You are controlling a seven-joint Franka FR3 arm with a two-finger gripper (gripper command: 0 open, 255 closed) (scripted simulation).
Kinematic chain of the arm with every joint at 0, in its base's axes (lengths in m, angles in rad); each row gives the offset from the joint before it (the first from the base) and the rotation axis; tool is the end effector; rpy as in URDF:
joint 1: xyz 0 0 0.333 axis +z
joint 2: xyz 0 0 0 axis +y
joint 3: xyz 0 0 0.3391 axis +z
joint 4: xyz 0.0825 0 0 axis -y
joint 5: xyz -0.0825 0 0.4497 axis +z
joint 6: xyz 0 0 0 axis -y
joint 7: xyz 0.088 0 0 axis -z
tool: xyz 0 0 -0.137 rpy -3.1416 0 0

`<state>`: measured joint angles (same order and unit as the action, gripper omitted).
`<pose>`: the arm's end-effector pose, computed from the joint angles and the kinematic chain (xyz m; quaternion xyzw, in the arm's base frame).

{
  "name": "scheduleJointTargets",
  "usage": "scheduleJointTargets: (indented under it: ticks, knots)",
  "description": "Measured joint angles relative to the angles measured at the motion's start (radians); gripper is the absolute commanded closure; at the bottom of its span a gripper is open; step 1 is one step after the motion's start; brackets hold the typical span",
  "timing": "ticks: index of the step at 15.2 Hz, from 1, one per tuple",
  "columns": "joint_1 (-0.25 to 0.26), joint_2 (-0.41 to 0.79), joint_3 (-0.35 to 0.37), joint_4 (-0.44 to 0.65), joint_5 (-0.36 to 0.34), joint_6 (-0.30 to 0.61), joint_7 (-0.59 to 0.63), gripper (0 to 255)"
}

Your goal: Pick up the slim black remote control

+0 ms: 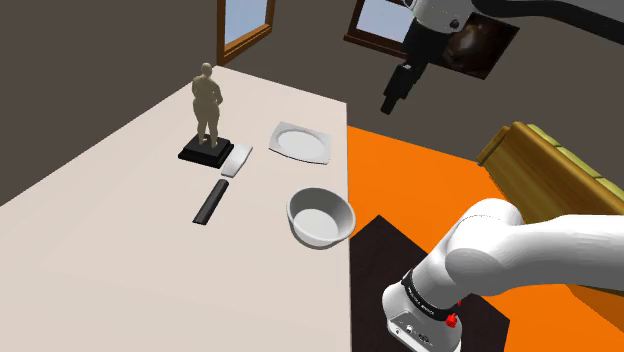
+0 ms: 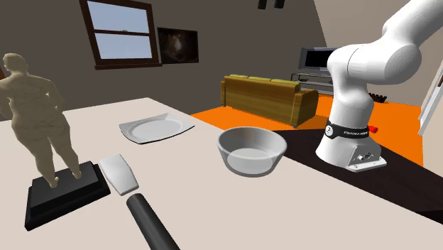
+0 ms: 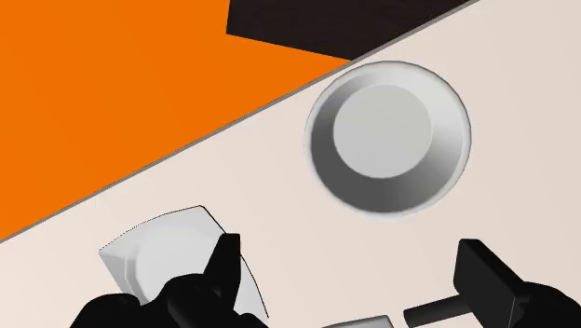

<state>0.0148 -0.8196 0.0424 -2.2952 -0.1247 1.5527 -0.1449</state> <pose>0.3466 0.0069 0.6211 0.9921 0.0909 0.0343 0.0795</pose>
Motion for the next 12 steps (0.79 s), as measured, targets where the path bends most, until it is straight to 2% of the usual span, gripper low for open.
scheduleJointTargets:
  ticks: [3, 12]
  knots:
    - [-0.002, -0.003, 0.025, -0.027, 0.016, 0.024, 0.046, 0]
    - [-0.024, 0.081, 0.202, -0.195, 0.114, 0.277, 0.381, 0]
